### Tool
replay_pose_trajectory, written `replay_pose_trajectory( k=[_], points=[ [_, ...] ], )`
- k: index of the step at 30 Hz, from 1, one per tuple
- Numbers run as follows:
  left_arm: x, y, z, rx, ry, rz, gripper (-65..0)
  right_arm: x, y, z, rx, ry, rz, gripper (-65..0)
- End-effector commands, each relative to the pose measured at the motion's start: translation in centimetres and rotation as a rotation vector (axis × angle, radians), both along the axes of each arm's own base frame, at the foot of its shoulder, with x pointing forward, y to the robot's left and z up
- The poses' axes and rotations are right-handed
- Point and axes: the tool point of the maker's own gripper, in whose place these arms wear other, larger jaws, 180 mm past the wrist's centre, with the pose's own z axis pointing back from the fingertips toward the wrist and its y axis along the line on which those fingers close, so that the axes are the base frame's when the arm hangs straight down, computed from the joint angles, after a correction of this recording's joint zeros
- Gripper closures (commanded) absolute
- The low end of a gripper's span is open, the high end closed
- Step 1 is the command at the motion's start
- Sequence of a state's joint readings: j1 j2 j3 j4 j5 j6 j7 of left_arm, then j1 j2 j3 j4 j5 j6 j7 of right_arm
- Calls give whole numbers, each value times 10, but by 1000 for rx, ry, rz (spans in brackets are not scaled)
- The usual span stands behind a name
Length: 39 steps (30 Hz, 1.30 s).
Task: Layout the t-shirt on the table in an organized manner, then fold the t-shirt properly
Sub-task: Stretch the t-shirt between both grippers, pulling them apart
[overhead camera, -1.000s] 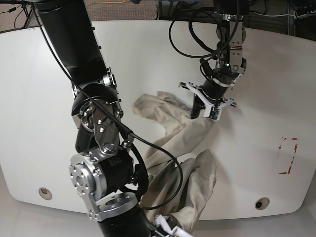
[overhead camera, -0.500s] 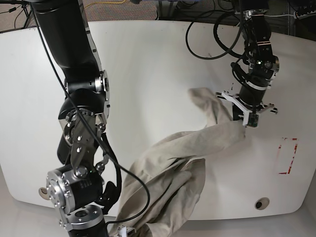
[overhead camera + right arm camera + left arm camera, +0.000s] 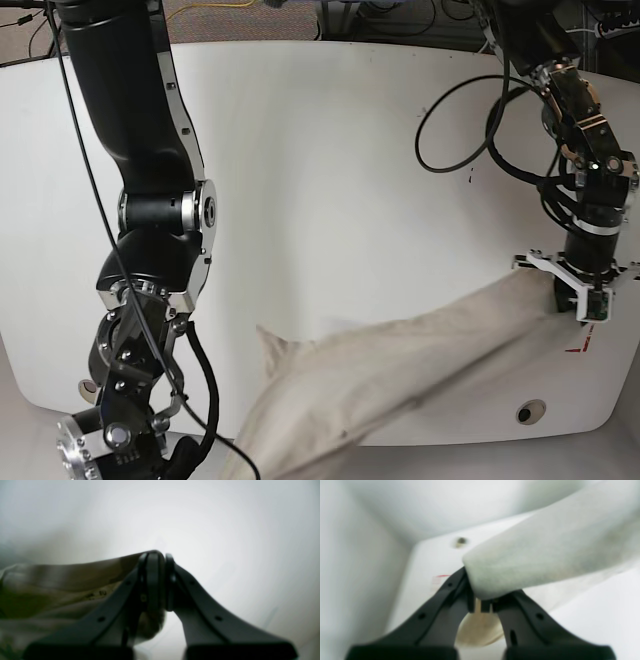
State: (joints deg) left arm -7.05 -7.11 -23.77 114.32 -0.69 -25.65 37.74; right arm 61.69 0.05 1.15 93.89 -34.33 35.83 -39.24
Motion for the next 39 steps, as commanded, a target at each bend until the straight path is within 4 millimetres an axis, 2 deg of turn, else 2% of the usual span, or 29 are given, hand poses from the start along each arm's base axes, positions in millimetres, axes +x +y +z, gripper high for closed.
replay_pose_trajectory(
  k=[1, 4, 6, 7, 10, 12, 18, 23, 24, 27, 32, 39],
  points=[
    [5, 5, 30, 58, -61, -18, 0, 0, -9, 19, 27, -45, -12, -2],
    [6, 7, 30, 101, -31, -34, 0, 3, -21, 9, 58, -22, -29, -2],
    [6, 7, 26, 114, -8, -44, 0, 7, -29, -12, 77, 21, -43, -2],
    [5, 7, 25, 116, -4, -45, 0, 7, -31, -17, 81, 28, -46, -2],
    [2, 3, 15, 129, 30, -65, 0, 10, -42, -50, 77, 91, -71, -2],
    [-3, 1, -2, 125, 73, -77, 0, 10, -46, -76, 71, 137, -82, -2],
    [-20, -7, -44, 101, 179, -100, 0, -8, -68, -163, 100, 276, -125, -2],
    [-41, -10, -78, 86, 272, -107, 0, -37, -77, -237, 164, 399, -125, -2],
    [-44, -10, -81, 86, 281, -108, 0, -40, -78, -244, 168, 413, -126, -2],
    [-59, -8, -99, 89, 341, -109, 0, -61, -87, -287, 197, 495, -150, -2],
    [-77, -6, -118, 91, 404, -108, 0, -91, -102, -338, 243, 601, -186, -2],
    [-92, 6, -129, 140, 464, -112, 0, -126, -116, -384, 303, 697, -219, -2]
  ],
)
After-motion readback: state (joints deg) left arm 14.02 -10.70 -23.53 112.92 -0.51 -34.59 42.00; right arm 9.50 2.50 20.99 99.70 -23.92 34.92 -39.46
